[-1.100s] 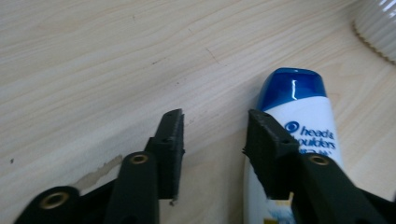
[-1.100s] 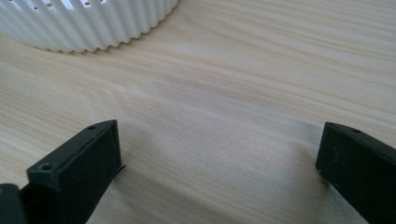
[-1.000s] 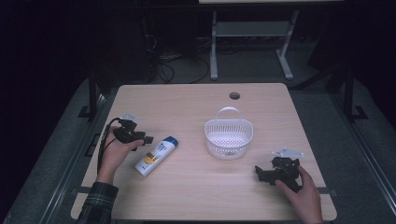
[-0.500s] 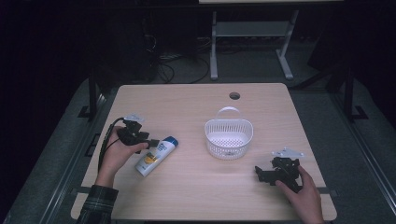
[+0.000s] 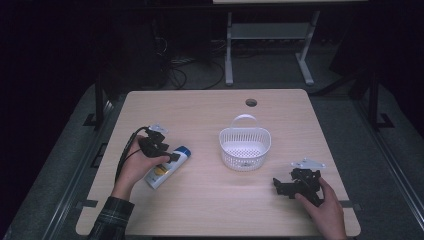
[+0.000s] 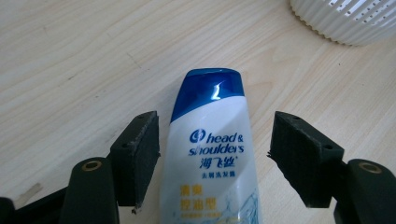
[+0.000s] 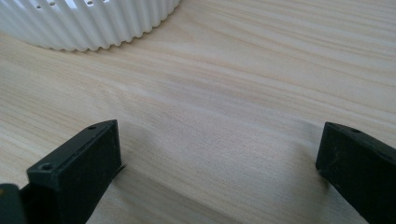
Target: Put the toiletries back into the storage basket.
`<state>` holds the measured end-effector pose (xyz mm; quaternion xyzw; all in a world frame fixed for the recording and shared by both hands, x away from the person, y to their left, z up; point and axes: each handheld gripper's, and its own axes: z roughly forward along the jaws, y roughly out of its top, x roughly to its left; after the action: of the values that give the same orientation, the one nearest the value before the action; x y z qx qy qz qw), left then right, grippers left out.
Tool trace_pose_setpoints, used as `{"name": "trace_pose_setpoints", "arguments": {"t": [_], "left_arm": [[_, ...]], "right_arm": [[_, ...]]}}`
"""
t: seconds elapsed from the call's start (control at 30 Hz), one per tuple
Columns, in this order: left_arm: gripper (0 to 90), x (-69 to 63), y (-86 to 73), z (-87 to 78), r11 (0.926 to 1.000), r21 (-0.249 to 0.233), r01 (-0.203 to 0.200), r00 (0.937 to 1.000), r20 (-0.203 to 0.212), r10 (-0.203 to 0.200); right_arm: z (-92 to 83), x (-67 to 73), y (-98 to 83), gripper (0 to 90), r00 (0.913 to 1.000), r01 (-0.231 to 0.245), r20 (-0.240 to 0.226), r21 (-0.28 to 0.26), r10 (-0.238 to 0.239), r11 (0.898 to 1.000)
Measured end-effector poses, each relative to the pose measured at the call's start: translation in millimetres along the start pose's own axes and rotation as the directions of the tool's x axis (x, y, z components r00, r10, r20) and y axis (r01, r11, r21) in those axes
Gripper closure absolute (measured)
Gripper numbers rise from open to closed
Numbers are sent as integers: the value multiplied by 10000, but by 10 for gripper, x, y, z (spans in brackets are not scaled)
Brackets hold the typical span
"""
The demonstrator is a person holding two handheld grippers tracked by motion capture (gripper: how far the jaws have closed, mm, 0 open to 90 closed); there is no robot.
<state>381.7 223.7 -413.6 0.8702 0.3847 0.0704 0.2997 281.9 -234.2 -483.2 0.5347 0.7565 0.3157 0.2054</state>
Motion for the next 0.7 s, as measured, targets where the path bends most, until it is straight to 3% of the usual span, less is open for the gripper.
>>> {"name": "trace_pose_setpoints", "arguments": {"t": [0.33,0.7], "left_arm": [[306,-2,110,231,9988,499,-17,10000,-64,21],[300,-28,100,399,9891,1451,-231,9988,-383,290]], "right_arm": [[0,0,0,0,10000,3,-7,2,-3,10000],[0,1,0,0,10000,5,-7,2,-5,10000]]}}
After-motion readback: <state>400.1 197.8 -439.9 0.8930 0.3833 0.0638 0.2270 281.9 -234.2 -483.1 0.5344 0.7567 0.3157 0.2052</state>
